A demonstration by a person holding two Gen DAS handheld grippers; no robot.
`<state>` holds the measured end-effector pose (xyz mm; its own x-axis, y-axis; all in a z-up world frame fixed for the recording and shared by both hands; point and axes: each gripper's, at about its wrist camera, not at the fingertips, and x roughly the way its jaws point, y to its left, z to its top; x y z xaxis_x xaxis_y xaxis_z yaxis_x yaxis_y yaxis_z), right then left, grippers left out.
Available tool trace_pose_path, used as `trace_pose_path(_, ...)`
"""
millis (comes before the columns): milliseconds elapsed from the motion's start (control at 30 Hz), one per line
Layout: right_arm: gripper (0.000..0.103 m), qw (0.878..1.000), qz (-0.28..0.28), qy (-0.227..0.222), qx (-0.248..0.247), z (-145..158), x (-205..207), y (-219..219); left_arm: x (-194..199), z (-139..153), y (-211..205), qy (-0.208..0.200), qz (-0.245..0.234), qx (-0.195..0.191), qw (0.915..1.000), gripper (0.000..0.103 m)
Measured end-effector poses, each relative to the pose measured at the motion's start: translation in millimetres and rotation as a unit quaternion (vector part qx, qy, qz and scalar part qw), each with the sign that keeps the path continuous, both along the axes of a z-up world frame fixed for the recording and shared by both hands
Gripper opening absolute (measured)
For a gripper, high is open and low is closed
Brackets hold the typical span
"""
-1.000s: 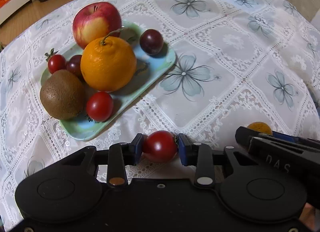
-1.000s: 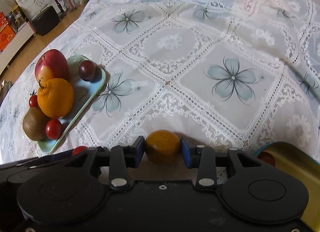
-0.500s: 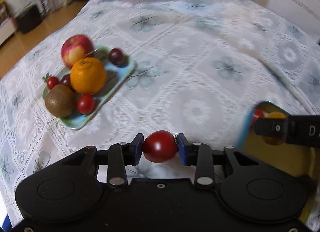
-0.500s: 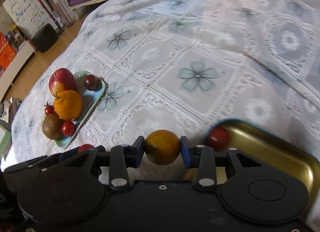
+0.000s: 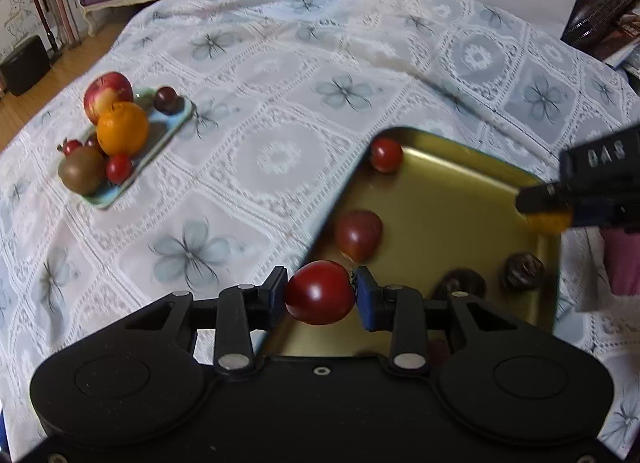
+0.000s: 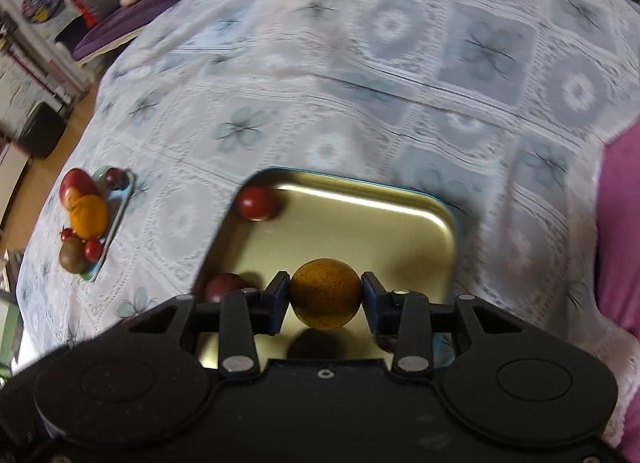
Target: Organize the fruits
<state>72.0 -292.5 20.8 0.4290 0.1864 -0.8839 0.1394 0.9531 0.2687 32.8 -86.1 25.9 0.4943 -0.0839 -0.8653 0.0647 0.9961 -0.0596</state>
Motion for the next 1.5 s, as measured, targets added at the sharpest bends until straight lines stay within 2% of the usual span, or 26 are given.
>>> trace_pose_path(167, 0.04, 1.0, -0.014, 0.005, 0.009, -4.0, 0.9, -13.3, 4.5, -10.7, -14.5, 0.029, -0.002, 0.032, 0.9991, 0.045)
trace_pose_path(433, 0.04, 1.0, 0.002, 0.012, -0.001, -15.9, 5.9, -7.4, 17.6, -26.5, -29.4, 0.064, -0.009, 0.058, 0.9962, 0.045)
trace_pose_path(833, 0.04, 1.0, -0.018, 0.011, 0.0, -27.4, 14.3, -19.9, 28.4, -34.5, -41.2, 0.083, -0.021, 0.073, 0.9936, 0.046)
trace_pose_path(1200, 0.041, 1.0, -0.01, 0.01, 0.009, -33.6, 15.5, -14.4, 21.5, -24.3, -38.9, 0.071, -0.019, 0.068, 0.995, 0.048)
trace_pose_path(1500, 0.042, 1.0, 0.001, -0.008, 0.002, -16.4, 6.9, -9.4, -0.3, -10.0, -33.5, 0.05, -0.007, 0.066, 0.9965, 0.048)
